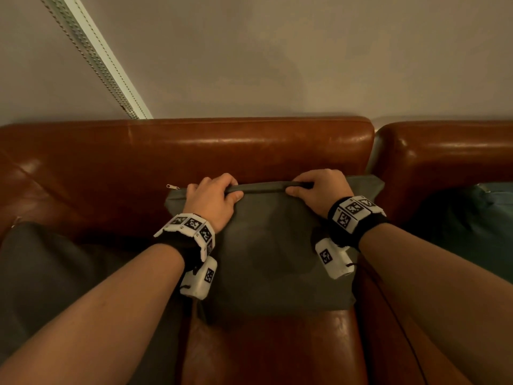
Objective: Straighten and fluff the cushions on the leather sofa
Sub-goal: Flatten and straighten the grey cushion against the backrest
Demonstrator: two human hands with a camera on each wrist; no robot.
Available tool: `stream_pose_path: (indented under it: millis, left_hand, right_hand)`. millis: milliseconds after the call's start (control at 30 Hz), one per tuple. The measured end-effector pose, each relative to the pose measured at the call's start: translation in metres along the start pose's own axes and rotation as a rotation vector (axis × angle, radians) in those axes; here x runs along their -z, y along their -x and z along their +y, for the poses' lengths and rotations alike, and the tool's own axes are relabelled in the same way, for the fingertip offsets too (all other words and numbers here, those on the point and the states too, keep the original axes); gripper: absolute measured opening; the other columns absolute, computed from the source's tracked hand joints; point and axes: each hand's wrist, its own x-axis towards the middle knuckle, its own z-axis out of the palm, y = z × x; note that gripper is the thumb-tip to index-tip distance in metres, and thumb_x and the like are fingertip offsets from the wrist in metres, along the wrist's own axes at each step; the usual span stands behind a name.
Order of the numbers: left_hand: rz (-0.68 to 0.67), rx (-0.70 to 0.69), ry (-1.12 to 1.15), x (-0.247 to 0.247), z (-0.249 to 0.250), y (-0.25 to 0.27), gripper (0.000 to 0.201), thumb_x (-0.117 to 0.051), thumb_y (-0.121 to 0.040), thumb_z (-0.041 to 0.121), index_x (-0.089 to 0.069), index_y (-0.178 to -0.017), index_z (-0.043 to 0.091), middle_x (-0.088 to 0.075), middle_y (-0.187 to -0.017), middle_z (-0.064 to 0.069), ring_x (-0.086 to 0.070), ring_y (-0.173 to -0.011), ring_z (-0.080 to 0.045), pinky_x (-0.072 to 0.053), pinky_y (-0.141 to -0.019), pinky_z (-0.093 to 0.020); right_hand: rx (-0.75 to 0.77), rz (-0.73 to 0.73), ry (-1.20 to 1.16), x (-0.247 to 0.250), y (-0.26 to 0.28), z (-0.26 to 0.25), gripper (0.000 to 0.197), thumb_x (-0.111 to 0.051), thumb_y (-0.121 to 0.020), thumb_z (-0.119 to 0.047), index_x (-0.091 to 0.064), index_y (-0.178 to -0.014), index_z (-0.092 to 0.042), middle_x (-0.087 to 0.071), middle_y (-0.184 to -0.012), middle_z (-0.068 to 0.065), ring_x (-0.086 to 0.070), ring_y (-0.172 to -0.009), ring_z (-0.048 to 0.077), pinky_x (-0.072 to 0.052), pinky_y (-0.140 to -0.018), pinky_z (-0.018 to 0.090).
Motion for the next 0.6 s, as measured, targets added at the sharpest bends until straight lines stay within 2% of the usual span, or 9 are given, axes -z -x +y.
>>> stream_pose_path:
  millis: [100,167,233,267,300,367,433,533,600]
  left_hand:
    - [-0.144,-0.011,-0.265,0.015,-0.021,-0.002,0.036,-0.028,-0.098,0.057,-0.049,-0.121,0.039,-0.054,-0.124,0.011,-0.040,-0.119,-0.022,-0.025,-0.097,-0.043]
    - [-0.196,0.008,-0.356,0.024,-0.041,0.002,0.039,-0.023,-0.098,0.057,-0.044,-0.128,0.044,-0.049,-0.136,0.013,-0.034,-0.128,-0.023,-0.021,-0.101,-0.046]
    - [-0.233,0.050,-0.290,0.030,-0.058,0.009,0.031,-0.027,-0.101,0.050,-0.045,-0.126,0.044,-0.051,-0.135,0.014,-0.035,-0.130,-0.022,-0.024,-0.105,-0.047]
    - [-0.243,0.063,-0.202,0.032,-0.061,0.010,0.024,-0.033,-0.101,0.045,-0.049,-0.119,0.042,-0.054,-0.129,0.013,-0.042,-0.125,-0.022,-0.031,-0.104,-0.047]
    - [-0.234,0.071,-0.112,0.033,-0.060,0.011,0.017,-0.038,-0.101,0.040,-0.053,-0.109,0.037,-0.060,-0.120,0.008,-0.049,-0.114,-0.022,-0.039,-0.098,-0.045]
    - [-0.165,0.084,-0.012,0.035,-0.053,0.009,0.012,-0.045,-0.100,0.033,-0.054,-0.094,0.028,-0.062,-0.098,0.001,-0.056,-0.093,-0.022,-0.048,-0.081,-0.042]
    - [-0.063,0.136,0.064,0.036,-0.048,0.008,0.012,-0.051,-0.098,0.033,-0.058,-0.092,0.024,-0.062,-0.092,0.000,-0.058,-0.085,-0.021,-0.051,-0.076,-0.041]
    - [0.110,0.200,0.227,0.031,-0.050,0.014,0.014,-0.063,-0.092,0.034,-0.060,-0.098,0.022,-0.061,-0.097,0.001,-0.056,-0.087,-0.018,-0.045,-0.076,-0.034]
    - [0.178,0.384,0.439,0.022,-0.057,0.025,0.030,-0.060,-0.093,0.040,-0.055,-0.116,0.022,-0.060,-0.117,-0.003,-0.057,-0.103,-0.024,-0.040,-0.083,-0.033]
  right_hand:
    - [0.050,-0.064,0.028,0.010,0.004,0.008,0.032,-0.060,-0.092,-0.046,-0.069,-0.118,-0.030,-0.068,-0.120,-0.006,-0.059,-0.114,0.016,-0.046,-0.099,0.032]
    - [0.052,-0.144,0.139,0.019,0.005,0.018,0.033,-0.051,-0.097,-0.047,-0.063,-0.124,-0.033,-0.064,-0.121,-0.005,-0.055,-0.117,0.019,-0.040,-0.100,0.035]
    - [0.007,-0.213,0.323,0.028,0.002,0.033,0.041,-0.039,-0.098,-0.056,-0.054,-0.131,-0.036,-0.059,-0.127,-0.004,-0.047,-0.123,0.022,-0.031,-0.106,0.042]
    - [-0.036,-0.238,0.373,0.032,0.001,0.040,0.045,-0.037,-0.097,-0.060,-0.053,-0.132,-0.038,-0.058,-0.130,-0.004,-0.046,-0.125,0.023,-0.030,-0.108,0.044]
    - [-0.075,-0.239,0.380,0.036,0.000,0.045,0.047,-0.039,-0.095,-0.063,-0.055,-0.130,-0.038,-0.060,-0.130,-0.003,-0.049,-0.123,0.023,-0.033,-0.109,0.044]
    - [-0.121,-0.153,0.314,0.039,0.000,0.049,0.044,-0.051,-0.091,-0.061,-0.066,-0.120,-0.033,-0.065,-0.123,-0.002,-0.056,-0.115,0.023,-0.043,-0.104,0.044]
    - [-0.114,-0.035,0.229,0.036,0.001,0.049,0.040,-0.058,-0.089,-0.057,-0.071,-0.114,-0.029,-0.069,-0.116,-0.003,-0.060,-0.109,0.023,-0.048,-0.099,0.044]
    - [-0.105,0.125,0.117,0.030,0.008,0.063,0.038,-0.053,-0.089,-0.059,-0.071,-0.110,-0.033,-0.069,-0.112,-0.006,-0.061,-0.106,0.021,-0.049,-0.097,0.046]
    - [-0.272,0.282,-0.016,0.030,0.018,0.086,0.045,-0.043,-0.092,-0.059,-0.061,-0.125,-0.034,-0.062,-0.130,-0.002,-0.053,-0.122,0.027,-0.039,-0.106,0.050]
